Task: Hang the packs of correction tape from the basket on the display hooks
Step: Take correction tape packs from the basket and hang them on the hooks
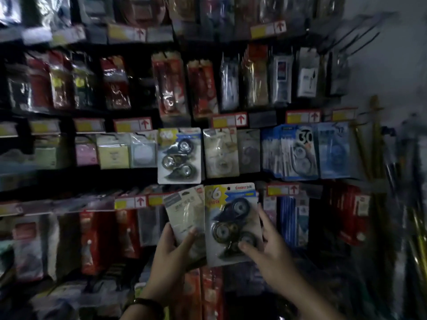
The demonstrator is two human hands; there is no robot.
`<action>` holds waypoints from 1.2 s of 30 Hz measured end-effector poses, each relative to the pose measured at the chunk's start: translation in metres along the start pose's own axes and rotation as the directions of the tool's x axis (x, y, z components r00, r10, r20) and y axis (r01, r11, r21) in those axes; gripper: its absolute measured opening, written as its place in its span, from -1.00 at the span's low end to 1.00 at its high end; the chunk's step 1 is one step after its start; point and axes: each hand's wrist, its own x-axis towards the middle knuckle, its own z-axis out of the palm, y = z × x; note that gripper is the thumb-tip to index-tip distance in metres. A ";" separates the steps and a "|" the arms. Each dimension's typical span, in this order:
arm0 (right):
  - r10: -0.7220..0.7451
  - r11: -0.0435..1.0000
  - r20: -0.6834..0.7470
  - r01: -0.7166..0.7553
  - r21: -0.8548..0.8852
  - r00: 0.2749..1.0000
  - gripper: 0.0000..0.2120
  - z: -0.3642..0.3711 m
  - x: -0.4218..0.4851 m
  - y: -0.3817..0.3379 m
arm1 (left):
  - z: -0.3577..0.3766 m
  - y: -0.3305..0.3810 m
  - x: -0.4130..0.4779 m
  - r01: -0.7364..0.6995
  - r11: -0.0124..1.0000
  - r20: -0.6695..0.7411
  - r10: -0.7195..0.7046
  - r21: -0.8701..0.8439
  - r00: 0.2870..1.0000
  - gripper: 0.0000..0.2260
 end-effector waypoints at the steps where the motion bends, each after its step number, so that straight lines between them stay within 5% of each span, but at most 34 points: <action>1: -0.015 1.000 0.019 0.015 -0.007 1.000 -0.09 0.006 0.013 -0.007 | -0.008 0.007 0.007 -0.024 1.000 -0.020 0.024 0.014 0.999 -0.72; 12: -0.163 0.977 0.025 0.164 -0.138 0.986 -0.12 0.111 0.134 -0.061 | -0.093 0.065 0.064 -0.164 0.977 -0.273 0.197 0.139 0.941 -0.86; 25: -0.265 0.945 -0.119 0.233 -0.231 0.957 -0.13 0.144 0.184 -0.076 | -0.110 0.092 0.092 -0.223 0.965 -0.213 0.249 0.137 0.945 -0.77; 36: -0.146 0.968 -0.138 0.113 -0.225 0.980 -0.17 0.147 0.186 -0.082 | -0.110 0.095 0.089 -0.227 0.964 -0.127 0.245 0.141 0.961 -0.70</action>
